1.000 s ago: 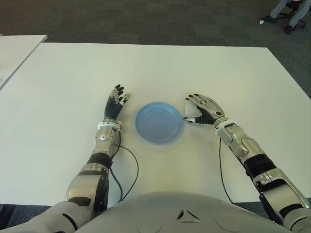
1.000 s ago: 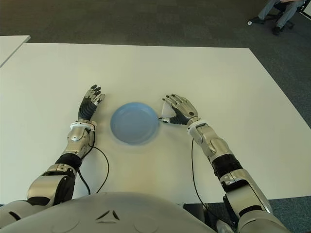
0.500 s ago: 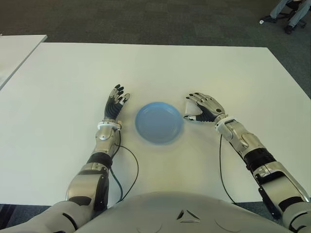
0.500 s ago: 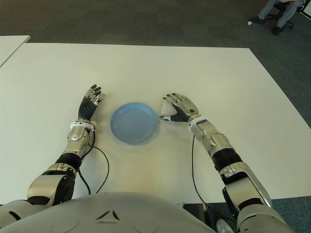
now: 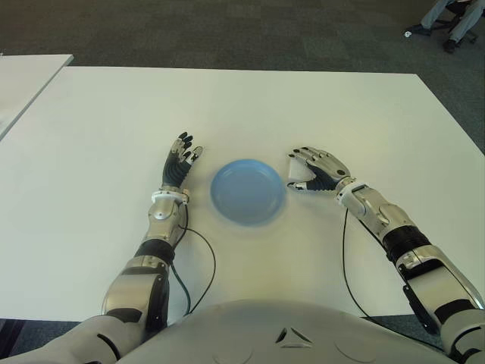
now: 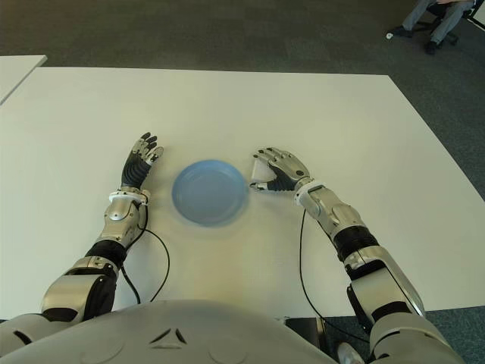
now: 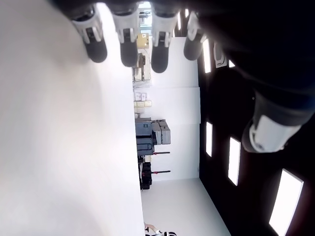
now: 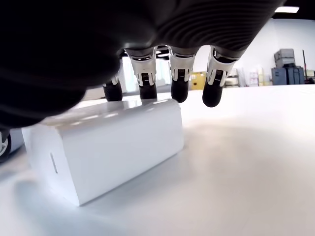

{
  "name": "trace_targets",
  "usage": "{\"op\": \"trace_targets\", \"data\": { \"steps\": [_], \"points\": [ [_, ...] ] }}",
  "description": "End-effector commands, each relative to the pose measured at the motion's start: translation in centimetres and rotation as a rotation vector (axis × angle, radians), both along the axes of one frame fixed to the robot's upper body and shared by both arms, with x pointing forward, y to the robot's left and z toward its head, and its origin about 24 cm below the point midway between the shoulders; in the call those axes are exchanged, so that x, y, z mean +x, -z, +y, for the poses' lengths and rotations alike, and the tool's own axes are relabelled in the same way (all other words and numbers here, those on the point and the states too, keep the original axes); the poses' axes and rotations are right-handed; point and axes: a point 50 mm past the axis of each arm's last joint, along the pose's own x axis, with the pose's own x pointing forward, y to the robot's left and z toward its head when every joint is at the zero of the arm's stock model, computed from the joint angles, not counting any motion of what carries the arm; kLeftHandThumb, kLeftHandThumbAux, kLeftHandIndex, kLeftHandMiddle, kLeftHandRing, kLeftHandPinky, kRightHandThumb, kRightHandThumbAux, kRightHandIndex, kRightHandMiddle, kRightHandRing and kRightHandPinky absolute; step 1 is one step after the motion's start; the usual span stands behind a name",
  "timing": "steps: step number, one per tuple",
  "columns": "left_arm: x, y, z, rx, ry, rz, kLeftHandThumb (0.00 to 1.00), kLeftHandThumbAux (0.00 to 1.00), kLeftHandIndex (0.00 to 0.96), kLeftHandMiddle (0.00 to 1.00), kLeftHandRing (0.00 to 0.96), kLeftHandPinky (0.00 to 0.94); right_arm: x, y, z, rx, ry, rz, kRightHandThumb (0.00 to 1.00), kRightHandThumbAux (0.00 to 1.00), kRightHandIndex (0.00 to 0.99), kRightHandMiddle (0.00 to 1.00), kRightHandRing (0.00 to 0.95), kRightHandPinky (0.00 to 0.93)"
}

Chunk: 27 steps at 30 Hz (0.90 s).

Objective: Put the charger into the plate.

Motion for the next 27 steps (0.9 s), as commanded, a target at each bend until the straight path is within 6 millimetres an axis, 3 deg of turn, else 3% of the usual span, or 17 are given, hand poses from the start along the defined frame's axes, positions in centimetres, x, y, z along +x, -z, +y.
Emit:
{"op": "trace_targets", "data": {
  "steps": [1, 27],
  "points": [
    [-2.67, 2.86, 0.55, -0.005, -0.007, 0.155, 0.000, 0.532, 0.040, 0.126, 0.095, 0.047, 0.40, -0.08, -0.12, 0.004, -0.007, 0.003, 0.283, 0.265, 0.000, 0.000, 0.000, 0.000],
    [-2.89, 2.80, 1.06, 0.006, -0.011, 0.147, 0.000, 0.522, 0.054, 0.135, 0.103, 0.061, 1.05, -0.16, -0.44, 0.005, -0.028, 0.017, 0.265, 0.270, 0.000, 0.000, 0.000, 0.000]
  ]
}}
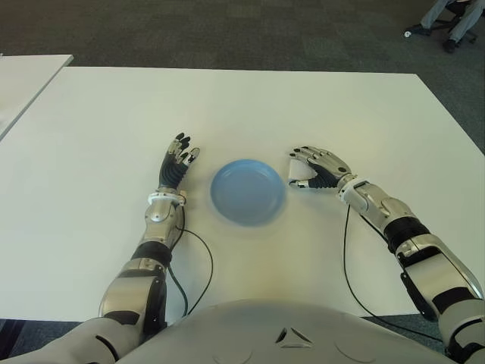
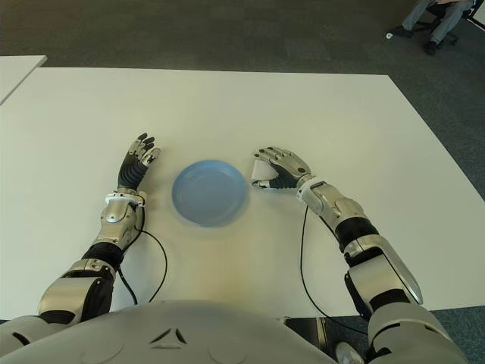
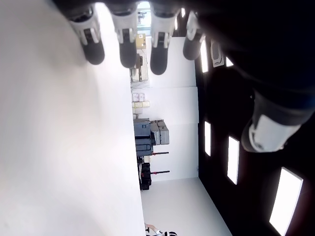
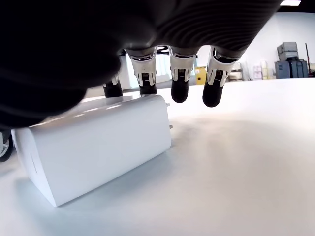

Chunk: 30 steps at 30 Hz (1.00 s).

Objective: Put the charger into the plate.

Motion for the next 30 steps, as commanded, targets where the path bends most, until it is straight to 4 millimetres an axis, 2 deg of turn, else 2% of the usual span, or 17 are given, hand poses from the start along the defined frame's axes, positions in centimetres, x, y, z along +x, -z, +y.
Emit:
{"op": "trace_targets", "data": {
  "steps": [1, 19, 30],
  "points": [
    [-2.59, 2.82, 0.54, -0.005, -0.007, 0.156, 0.000, 0.521, 0.054, 0.135, 0.103, 0.061, 0.14, -0.17, 0.00, 0.001, -0.008, 0.002, 0.265, 0.270, 0.000, 0.000, 0.000, 0.000],
    [-2.71, 2.74, 0.65, 0.005, -0.004, 0.151, 0.000, 0.503, 0.057, 0.132, 0.093, 0.032, -0.24, 0.32, -0.45, -0.008, 0.004, 0.026, 0.275, 0.268, 0.000, 0.000, 0.000, 0.000],
    [-2.74, 2.60, 0.66, 0.013, 0.000, 0.141, 0.000, 0.507, 0.053, 0.138, 0.103, 0.057, -0.45, 0.64, -0.62, -0.010, 0.013, 0.035, 0.267, 0.267, 0.000, 0.000, 0.000, 0.000]
  ]
}}
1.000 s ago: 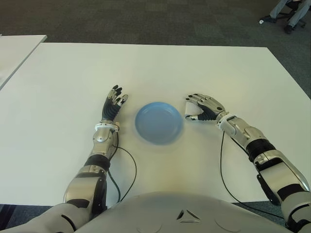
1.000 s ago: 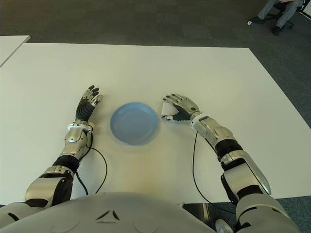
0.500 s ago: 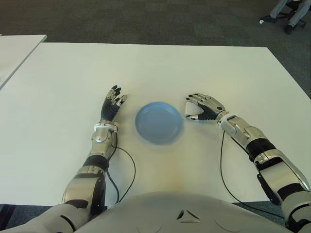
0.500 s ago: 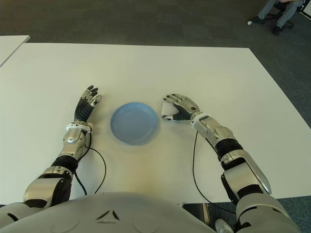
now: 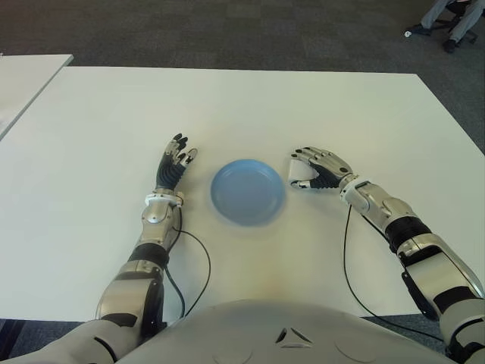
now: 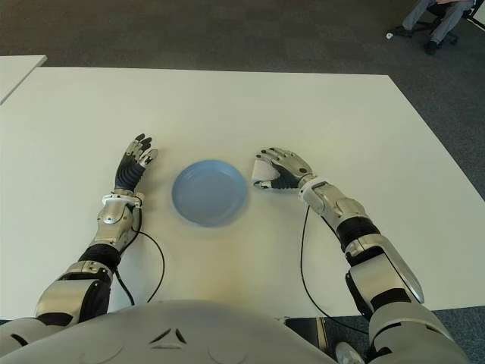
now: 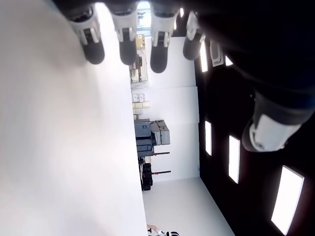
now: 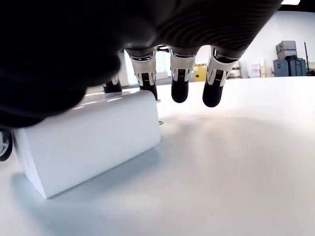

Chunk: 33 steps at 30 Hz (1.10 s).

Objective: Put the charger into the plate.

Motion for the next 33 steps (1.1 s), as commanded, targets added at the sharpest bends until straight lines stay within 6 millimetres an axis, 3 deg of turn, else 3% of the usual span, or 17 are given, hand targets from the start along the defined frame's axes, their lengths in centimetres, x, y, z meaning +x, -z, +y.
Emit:
{"op": "trace_targets", "data": {
  "steps": [1, 33],
  "points": [
    [-2.47, 2.63, 0.12, -0.006, 0.004, 0.142, 0.000, 0.507, 0.054, 0.140, 0.106, 0.062, -0.44, 0.53, -0.22, 0.002, 0.004, 0.026, 0.267, 0.267, 0.000, 0.000, 0.000, 0.000],
    [-2.53, 2.52, 0.09, -0.006, 0.019, 0.145, 0.000, 0.503, 0.065, 0.142, 0.104, 0.041, -0.84, 1.29, -0.73, -0.019, 0.020, 0.063, 0.257, 0.266, 0.000, 0.000, 0.000, 0.000]
  ]
}}
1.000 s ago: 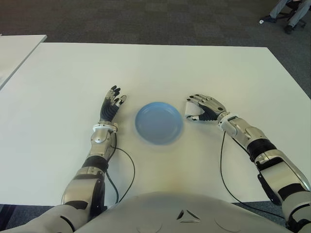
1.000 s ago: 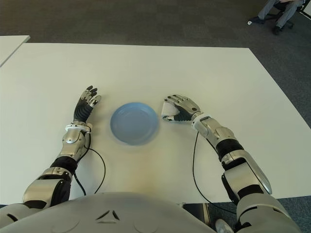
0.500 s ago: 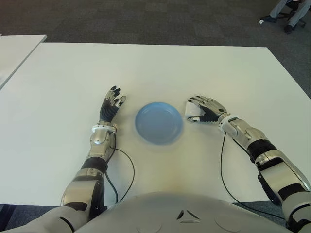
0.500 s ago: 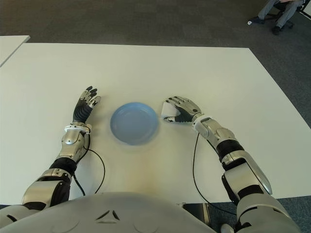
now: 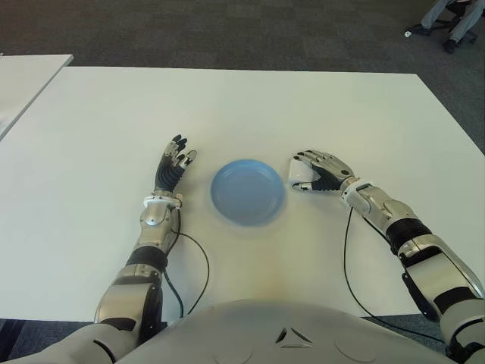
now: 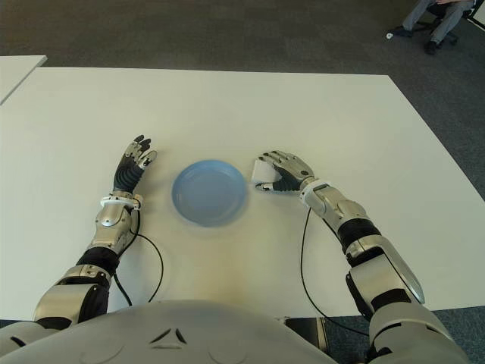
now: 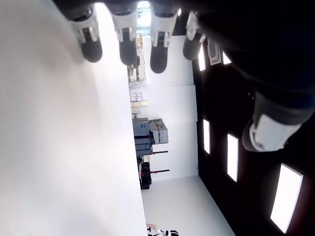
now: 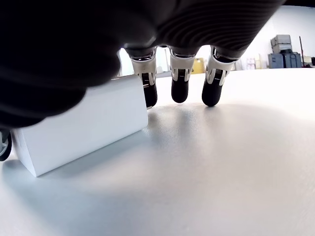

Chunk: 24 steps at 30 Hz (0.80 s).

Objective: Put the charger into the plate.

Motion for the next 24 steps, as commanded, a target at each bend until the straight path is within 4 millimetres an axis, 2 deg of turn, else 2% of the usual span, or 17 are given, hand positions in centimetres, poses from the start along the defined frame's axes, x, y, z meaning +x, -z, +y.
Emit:
{"op": "trace_targets", "data": {
  "steps": [1, 15, 21, 23, 24],
  "points": [
    [-2.17, 2.57, -0.04, -0.009, 0.007, 0.148, 0.000, 0.503, 0.066, 0.144, 0.107, 0.040, -0.55, 0.75, -0.27, -0.016, 0.001, 0.037, 0.255, 0.265, 0.000, 0.000, 0.000, 0.000],
    [-2.18, 2.51, -0.13, -0.014, 0.008, 0.138, 0.000, 0.503, 0.070, 0.143, 0.106, 0.050, -0.59, 0.85, -0.31, -0.017, 0.002, 0.040, 0.238, 0.268, 0.000, 0.000, 0.000, 0.000],
    [-2.12, 2.50, -0.28, -0.013, 0.011, 0.137, 0.000, 0.502, 0.070, 0.142, 0.106, 0.050, -0.50, 0.75, -0.37, -0.011, 0.001, 0.033, 0.221, 0.285, 0.000, 0.000, 0.001, 0.090],
    [-2.10, 2.51, -0.35, -0.015, 0.011, 0.138, 0.000, 0.504, 0.069, 0.143, 0.108, 0.055, -0.41, 0.54, -0.34, -0.002, -0.005, 0.023, 0.225, 0.298, 0.006, 0.016, 0.040, 0.149],
    [-2.10, 2.52, -0.37, -0.016, 0.011, 0.139, 0.000, 0.505, 0.071, 0.144, 0.109, 0.054, -0.37, 0.43, -0.31, 0.003, -0.009, 0.017, 0.243, 0.311, 0.044, 0.064, 0.106, 0.241]
  ]
}}
